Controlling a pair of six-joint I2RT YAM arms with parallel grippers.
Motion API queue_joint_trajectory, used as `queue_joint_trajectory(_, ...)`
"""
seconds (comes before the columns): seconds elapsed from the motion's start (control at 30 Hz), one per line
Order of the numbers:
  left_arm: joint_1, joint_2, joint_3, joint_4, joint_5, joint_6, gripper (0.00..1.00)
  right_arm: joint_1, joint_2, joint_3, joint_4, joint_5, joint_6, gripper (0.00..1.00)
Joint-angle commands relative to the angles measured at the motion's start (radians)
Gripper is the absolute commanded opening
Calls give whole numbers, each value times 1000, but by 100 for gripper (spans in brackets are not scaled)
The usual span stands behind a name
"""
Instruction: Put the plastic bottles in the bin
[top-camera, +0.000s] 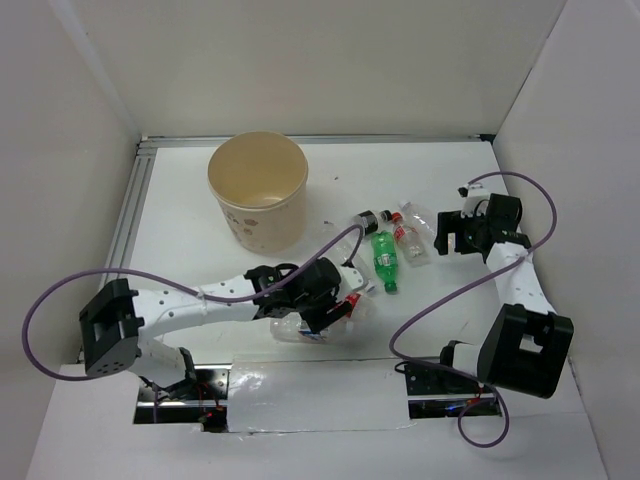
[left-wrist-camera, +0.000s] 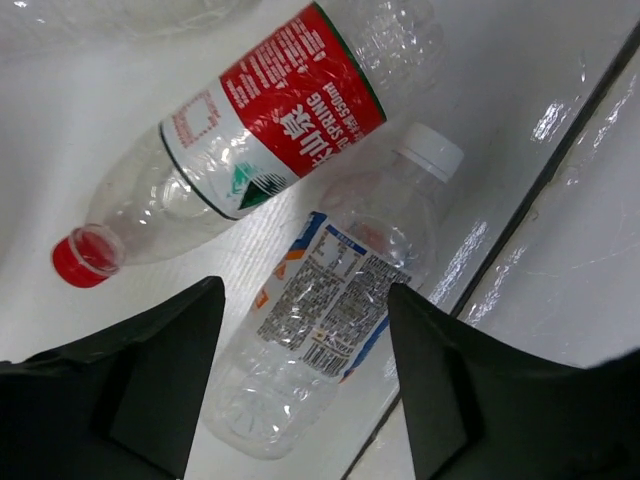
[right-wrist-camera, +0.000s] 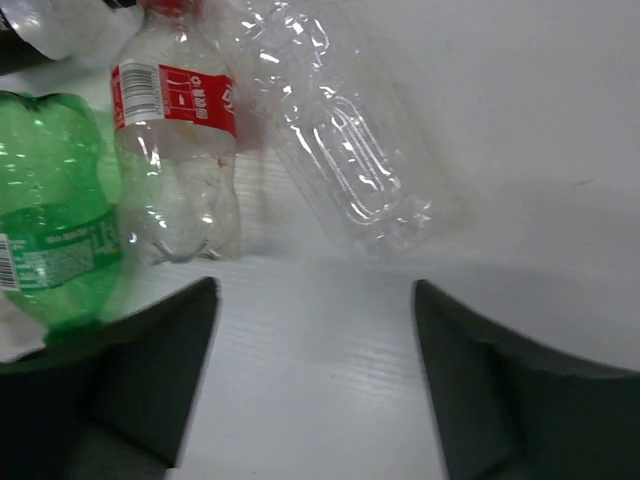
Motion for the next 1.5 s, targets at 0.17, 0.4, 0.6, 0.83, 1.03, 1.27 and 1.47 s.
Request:
queue_joint_trajectory(0.17,-28,164,6,-27,70,118,93,-10,38,62,-49,-101,-70,100)
queue_joint_trajectory(0.4,-37,270,-14,12,-2,108,73,-10,89,125,-58,-151,-58,100)
queue_joint_trajectory(0.6,-46,94,93,-53,12,50,2,2,202,250,-35,-170,-34,100)
queue_joint_trajectory(0.83,38,-103,404,-85,-49,65,3,82,386,340,39,-78,-75,100)
queue_joint_trajectory(1.03,329,-120,503,62,-147,87,16,117,544,406,68,14,-104,99)
queue_joint_trajectory(1.27,581,-17,592,215,-169,55,17,126,612,406,109,82,-136,99)
queue_joint_trajectory(1.47,705,77,581,271,-193,19,27,126,635,369,109,82,-146,95)
